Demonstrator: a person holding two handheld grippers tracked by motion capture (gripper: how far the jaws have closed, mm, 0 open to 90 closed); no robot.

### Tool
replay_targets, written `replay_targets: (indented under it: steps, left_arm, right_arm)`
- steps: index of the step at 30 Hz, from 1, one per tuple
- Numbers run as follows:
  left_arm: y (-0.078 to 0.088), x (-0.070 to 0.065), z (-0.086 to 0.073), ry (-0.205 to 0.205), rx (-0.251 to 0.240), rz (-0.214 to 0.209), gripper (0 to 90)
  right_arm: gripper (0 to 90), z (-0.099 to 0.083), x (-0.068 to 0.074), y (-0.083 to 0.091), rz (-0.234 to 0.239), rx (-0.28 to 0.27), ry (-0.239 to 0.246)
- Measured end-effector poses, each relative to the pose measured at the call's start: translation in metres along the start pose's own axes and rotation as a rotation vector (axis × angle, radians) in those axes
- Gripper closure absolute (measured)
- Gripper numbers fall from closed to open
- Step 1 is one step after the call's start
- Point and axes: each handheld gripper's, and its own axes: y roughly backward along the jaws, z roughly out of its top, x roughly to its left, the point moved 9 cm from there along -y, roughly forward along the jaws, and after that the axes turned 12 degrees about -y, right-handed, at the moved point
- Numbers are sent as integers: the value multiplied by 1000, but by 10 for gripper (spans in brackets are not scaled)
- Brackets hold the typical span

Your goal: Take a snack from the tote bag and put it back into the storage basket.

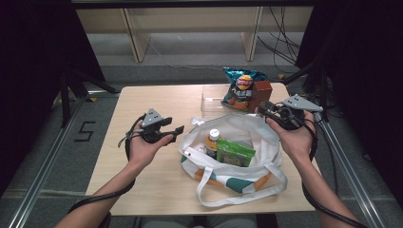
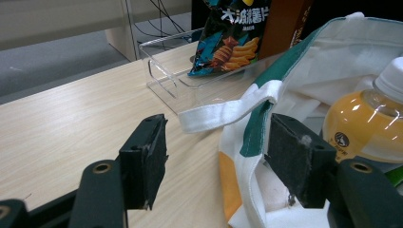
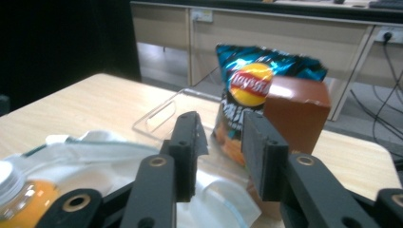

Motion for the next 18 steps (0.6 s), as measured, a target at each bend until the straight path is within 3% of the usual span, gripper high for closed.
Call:
replay_targets:
  steps: [3, 10, 11, 12, 15, 18]
  left_arm:
    - [0, 1, 0, 2, -5, -4, 378]
    - [2, 3, -1, 3, -5, 3, 378]
    - [2, 3, -1, 1, -6, 2, 378]
    - [3, 3, -1, 1, -5, 1, 378]
    - [4, 3, 0, 7, -9, 6, 378]
    - [5, 3, 1, 6, -13, 9, 378]
  right_arm:
    - [710, -6, 4, 3, 16, 7, -27]
    - [710, -17, 8, 11, 51, 27, -28]
    - [709, -20, 10, 12, 50, 35, -48]
    - [709, -19, 9, 13, 46, 26, -30]
    - [701, -23, 12, 15, 53, 31, -47]
    - [698, -24, 16, 15, 76, 28, -27]
